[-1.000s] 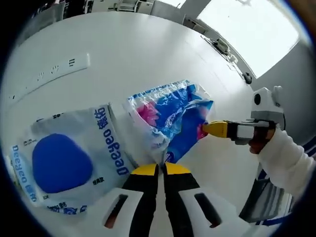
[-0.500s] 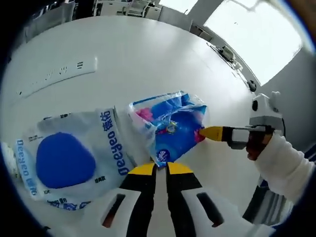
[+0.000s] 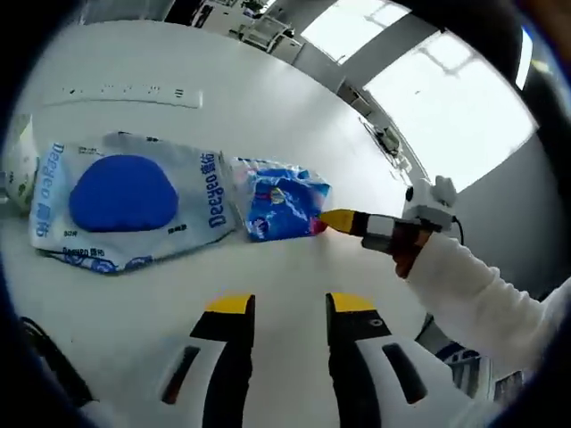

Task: Arrange the tabletop items into an orderly group along one side of the table until the central work area is clear of visible clutter.

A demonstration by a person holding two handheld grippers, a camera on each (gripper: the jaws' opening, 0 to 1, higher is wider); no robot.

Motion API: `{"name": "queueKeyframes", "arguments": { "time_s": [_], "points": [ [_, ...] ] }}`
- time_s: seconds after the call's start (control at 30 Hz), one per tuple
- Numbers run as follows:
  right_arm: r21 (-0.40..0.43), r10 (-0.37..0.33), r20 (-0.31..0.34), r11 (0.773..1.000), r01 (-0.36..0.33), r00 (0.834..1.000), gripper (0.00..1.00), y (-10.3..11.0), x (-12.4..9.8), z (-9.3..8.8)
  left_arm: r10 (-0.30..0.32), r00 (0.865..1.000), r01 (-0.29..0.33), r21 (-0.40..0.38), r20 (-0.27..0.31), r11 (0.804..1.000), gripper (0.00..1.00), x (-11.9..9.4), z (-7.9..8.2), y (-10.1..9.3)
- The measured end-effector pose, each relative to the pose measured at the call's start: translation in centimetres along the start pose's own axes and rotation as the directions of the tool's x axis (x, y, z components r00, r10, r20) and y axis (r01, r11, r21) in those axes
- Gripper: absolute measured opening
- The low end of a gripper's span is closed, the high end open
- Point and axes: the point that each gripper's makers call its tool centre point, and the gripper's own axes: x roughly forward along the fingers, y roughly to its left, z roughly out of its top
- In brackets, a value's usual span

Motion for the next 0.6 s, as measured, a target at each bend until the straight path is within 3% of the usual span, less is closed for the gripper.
{"name": "queueKeyframes", "arguments": {
  "time_s": [0.13, 0.2, 0.27, 0.33, 0.4, 0.6],
  "points": [
    [-0.055, -0.011, 0.048, 0.998, 0.014, 0.999, 0.32, 1.2, -1.8, 0.6, -0.037, 0.999, 0.036, 0.026, 0.016, 0.999, 0.40, -2.5, -1.0, 0.8],
    [-0.076, -0.006, 0.085, 0.997, 0.013, 0.996, 0.36, 2.1, -2.9, 0.7, -0.008, 1.000, 0.007, 0.078, 0.019, 0.997, 0.45, -4.1, -1.4, 1.6],
    [-0.086, 0.002, 0.098, 0.996, 0.007, 0.995, 0.43, 3.1, -4.0, 0.0, 0.010, 0.999, -0.014, 0.115, 0.035, 0.993, 0.58, -5.2, -1.5, 2.2],
    [-0.096, 0.003, 0.101, 0.995, 0.007, 0.995, 0.46, 4.0, -5.0, -0.8, 0.015, 0.997, -0.023, 0.118, 0.072, 0.993, 0.75, -6.6, -1.3, 2.4],
    [-0.114, 0.006, 0.091, 0.993, 0.005, 0.996, 0.47, 4.5, -5.7, -1.9, 0.027, 0.994, -0.037, 0.098, 0.103, 0.995, 0.86, -7.6, -1.1, 2.8],
    [-0.099, 0.016, 0.100, 0.995, -0.006, 0.995, 0.48, 6.5, -8.6, -4.2, 0.075, 0.982, -0.082, 0.032, 0.171, 0.996, 0.94, -11.3, -1.2, 4.7]
  ]
}}
